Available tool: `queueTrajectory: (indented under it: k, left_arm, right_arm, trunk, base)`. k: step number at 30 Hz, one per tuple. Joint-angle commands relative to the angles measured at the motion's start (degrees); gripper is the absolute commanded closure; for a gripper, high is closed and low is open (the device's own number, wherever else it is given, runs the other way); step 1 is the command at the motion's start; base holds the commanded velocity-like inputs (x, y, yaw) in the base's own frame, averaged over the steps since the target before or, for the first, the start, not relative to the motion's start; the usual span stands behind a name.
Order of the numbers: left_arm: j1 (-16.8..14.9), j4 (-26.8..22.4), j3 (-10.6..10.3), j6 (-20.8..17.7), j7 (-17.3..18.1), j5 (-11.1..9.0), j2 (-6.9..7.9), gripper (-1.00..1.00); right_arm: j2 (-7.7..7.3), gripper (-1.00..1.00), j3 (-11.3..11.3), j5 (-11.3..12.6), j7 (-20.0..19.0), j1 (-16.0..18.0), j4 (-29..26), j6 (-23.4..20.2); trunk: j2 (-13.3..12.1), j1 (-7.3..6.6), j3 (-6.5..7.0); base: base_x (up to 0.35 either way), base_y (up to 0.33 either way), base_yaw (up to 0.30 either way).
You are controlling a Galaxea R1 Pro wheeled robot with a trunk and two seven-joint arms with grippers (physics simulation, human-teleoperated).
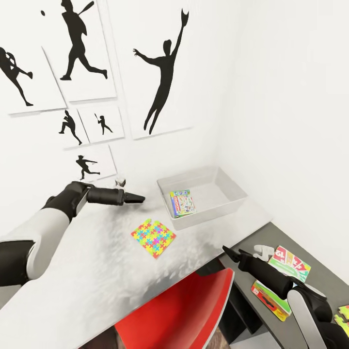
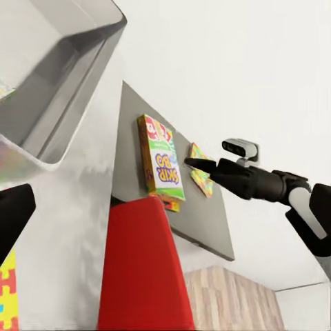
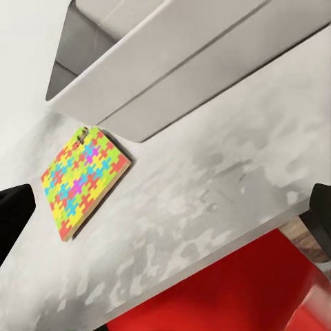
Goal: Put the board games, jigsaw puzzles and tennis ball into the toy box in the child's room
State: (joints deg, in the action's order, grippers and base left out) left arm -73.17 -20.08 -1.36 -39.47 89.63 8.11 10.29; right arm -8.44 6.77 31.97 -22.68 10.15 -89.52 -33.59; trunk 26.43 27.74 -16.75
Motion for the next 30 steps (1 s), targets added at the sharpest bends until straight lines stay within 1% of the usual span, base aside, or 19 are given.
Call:
queueTrajectory:
  k: [1, 2, 4, 5, 7, 8, 9, 11, 12, 16, 23, 30]
  left_arm:
    - [0.60, -0.05, 0.06, -0.54, 0.37, 0.01, 0.44, -1.00]
    - [1.21, -0.05, 0.23, -0.50, 0.37, -0.26, 0.87, -1.00]
    - [3.91, -0.08, 1.22, -0.02, 0.37, -1.77, 3.17, -1.00]
    - [4.56, -0.09, 1.44, 0.24, 0.37, -2.14, 3.77, -1.00]
    - [7.35, -0.11, 2.13, 2.40, 0.37, -3.71, 6.17, -1.00]
    - [8.78, -0.10, 2.39, 3.60, 0.37, -4.64, 7.03, -1.00]
    - [9.53, -0.09, 2.50, 4.11, 0.37, -5.14, 7.37, -1.00]
    - [12.69, -0.14, 2.81, 5.43, 0.37, -6.95, 8.20, -1.00]
    - [13.84, -0.22, 2.92, 5.76, 0.37, -7.51, 8.38, -1.00]
    - [15.58, -0.55, 3.11, 6.08, 0.37, -8.34, 9.04, -1.00]
    - [16.16, -0.65, 3.07, 6.03, 0.37, -8.53, 9.41, -1.00]
    - [16.30, -0.66, 3.11, 6.05, 0.37, -8.55, 9.47, -1.00]
  right_arm:
    - [0.00, -1.00, 0.08, 0.28, -0.09, 0.04, -0.04, -0.43]
    - [0.00, -1.00, 0.08, 0.28, -0.10, 0.04, -0.04, -0.43]
    - [0.00, -1.00, 0.08, 0.28, -0.12, 0.04, -0.04, -0.43]
    - [0.00, -1.00, 0.08, 0.28, -0.13, 0.04, -0.04, -0.43]
    - [0.00, -1.00, 0.08, 0.28, -0.12, 0.04, -0.04, -0.43]
    - [0.00, -1.00, 0.08, 0.28, -0.11, 0.04, -0.04, -0.43]
    - [0.00, -1.00, 0.08, 0.28, -0.10, 0.04, -0.04, -0.43]
    - [0.05, -1.00, 0.08, 0.28, -0.09, 0.04, -0.04, -0.43]
    - [0.07, -1.00, 0.08, 0.28, -0.09, 0.04, -0.04, -0.43]
    - [0.16, -1.00, 0.00, 0.34, -0.10, 0.04, -0.04, -0.39]
    - [0.51, -1.00, -0.48, 0.39, -0.11, 0.04, -0.11, -0.35]
    - [1.00, -1.00, -0.68, 0.37, 0.18, 0.04, -0.07, -0.39]
  trunk:
    - [0.10, 0.03, -0.09]
    - [0.10, 0.03, -0.09]
    - [0.10, 0.03, -0.09]
    - [0.10, 0.03, -0.09]
    - [0.10, 0.03, -0.09]
    - [0.10, 0.03, -0.09]
    - [0.10, 0.03, -0.09]
    - [0.10, 0.03, -0.09]
    - [0.10, 0.03, -0.09]
    - [0.10, 0.03, -0.09]
    - [0.10, 0.03, -0.09]
    - [0.10, 0.03, 0.03]
  base:
    - [0.000, 0.000, 0.000]
    - [0.000, 0.000, 0.000]
    - [0.000, 0.000, 0.000]
    - [0.000, 0.000, 0.000]
    - [0.000, 0.000, 0.000]
    - [0.000, 0.000, 0.000]
    - [0.000, 0.000, 0.000]
    - [0.000, 0.000, 0.000]
    - [0.000, 0.000, 0.000]
    - [-0.005, -0.005, 0.000]
    - [-0.082, -0.117, 0.027]
    - [-0.013, -0.023, 0.210]
